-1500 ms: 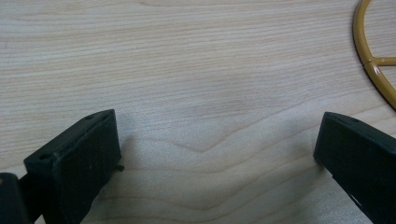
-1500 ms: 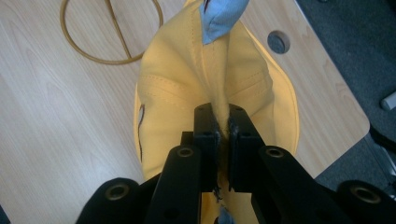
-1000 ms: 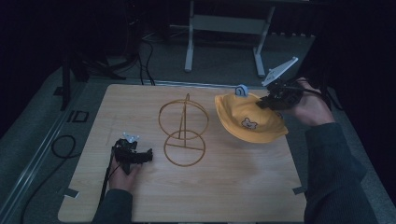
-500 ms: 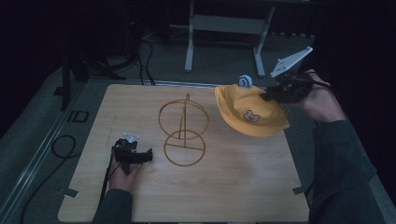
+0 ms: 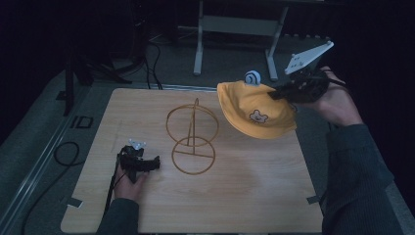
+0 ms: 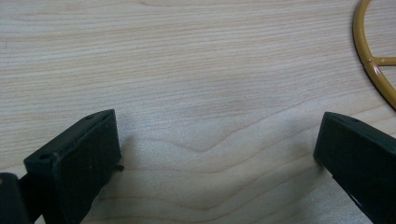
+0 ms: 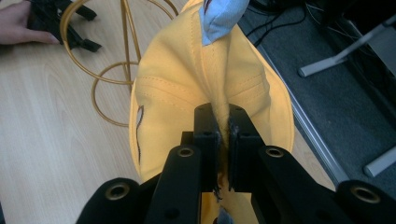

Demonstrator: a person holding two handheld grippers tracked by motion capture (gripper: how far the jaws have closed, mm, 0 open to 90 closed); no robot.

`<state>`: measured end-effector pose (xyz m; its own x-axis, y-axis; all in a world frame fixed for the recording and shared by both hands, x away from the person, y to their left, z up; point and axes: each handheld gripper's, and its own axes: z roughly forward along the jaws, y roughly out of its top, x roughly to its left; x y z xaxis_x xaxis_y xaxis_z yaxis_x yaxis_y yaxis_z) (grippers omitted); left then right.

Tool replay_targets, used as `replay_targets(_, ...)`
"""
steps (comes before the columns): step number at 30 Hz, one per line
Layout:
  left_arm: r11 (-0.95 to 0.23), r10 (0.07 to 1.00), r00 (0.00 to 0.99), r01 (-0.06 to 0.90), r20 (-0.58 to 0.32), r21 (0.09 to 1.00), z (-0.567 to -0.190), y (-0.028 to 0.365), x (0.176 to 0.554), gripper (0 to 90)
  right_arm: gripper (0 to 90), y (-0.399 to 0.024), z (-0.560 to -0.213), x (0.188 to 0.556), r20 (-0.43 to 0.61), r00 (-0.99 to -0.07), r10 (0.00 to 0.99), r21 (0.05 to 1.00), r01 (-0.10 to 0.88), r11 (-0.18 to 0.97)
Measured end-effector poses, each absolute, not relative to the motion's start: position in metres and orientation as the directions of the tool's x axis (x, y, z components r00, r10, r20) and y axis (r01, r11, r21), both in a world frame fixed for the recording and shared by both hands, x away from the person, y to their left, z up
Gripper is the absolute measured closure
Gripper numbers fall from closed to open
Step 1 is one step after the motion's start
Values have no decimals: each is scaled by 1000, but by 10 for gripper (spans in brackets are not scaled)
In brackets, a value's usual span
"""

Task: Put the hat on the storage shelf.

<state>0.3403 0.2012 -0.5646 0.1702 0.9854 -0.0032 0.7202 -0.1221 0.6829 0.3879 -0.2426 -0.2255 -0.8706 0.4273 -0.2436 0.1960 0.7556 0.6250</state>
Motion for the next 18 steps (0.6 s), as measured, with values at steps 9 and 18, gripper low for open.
replay_targets(9,-122,985,170,720,-3,683,-565,201,340,4,845,-233,-223,386,-229,-885,405,662,163,731)
replay_targets(18,-121,986,169,720,-4,683,-565,201,340,4,845,-219,-219,385,-237,-892,384,670,136,730)
